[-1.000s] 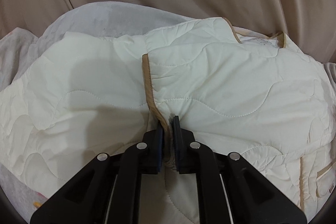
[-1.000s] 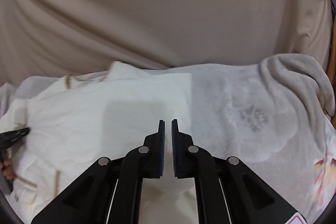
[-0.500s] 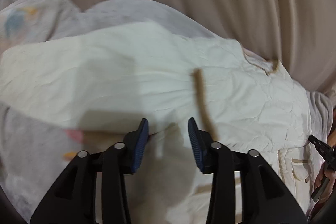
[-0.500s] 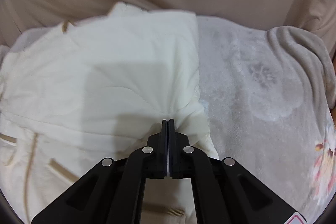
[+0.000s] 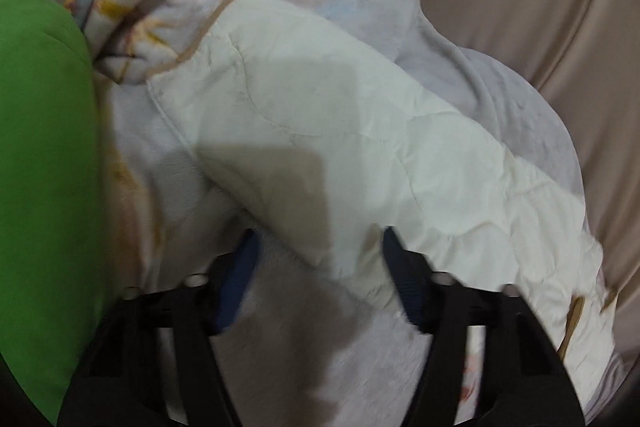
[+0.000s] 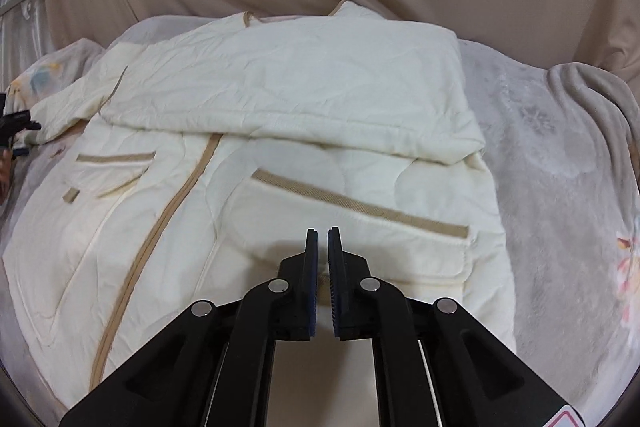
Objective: Fold large clothes
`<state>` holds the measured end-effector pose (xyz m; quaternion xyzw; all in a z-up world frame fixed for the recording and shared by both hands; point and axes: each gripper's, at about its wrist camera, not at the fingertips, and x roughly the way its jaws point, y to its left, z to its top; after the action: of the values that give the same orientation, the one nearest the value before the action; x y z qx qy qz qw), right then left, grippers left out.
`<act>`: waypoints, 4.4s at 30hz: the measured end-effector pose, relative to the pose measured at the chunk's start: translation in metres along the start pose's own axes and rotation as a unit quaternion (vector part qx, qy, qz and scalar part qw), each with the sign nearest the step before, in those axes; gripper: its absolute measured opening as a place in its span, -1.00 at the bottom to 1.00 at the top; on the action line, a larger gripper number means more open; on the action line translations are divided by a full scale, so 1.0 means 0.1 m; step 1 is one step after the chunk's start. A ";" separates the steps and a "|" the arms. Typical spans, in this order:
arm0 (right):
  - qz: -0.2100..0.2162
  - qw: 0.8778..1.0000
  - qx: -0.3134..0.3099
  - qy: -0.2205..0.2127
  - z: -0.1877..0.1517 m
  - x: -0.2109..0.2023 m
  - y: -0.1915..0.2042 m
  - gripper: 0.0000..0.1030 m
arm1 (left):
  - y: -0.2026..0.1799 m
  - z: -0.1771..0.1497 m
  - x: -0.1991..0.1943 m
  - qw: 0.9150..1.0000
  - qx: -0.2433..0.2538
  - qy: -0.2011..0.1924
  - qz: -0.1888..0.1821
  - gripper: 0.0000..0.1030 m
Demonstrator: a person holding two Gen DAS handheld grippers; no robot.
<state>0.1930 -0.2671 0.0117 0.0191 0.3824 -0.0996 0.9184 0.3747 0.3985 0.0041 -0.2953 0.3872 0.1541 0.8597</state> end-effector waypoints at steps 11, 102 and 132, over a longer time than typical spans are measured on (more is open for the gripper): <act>-0.002 1.000 0.001 -0.015 -0.10 0.04 0.05 -0.68 | -2.00 -0.49 -1.68 0.949 0.230 -0.161 -0.141 -0.92; 0.039 0.990 0.127 -0.052 0.86 0.24 -0.97 -0.02 | -1.92 -1.81 -0.42 0.955 0.249 0.056 -0.149 0.56; 0.067 0.982 0.169 0.044 -2.58 -2.32 -0.60 -0.87 | 0.59 -3.41 -2.56 0.905 0.332 0.199 -0.178 -0.83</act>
<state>-0.1589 -0.2585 -0.0040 0.2038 0.3981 -0.1000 0.8888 -0.0171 0.2213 -0.0043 -0.0817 0.5198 -0.2009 0.8263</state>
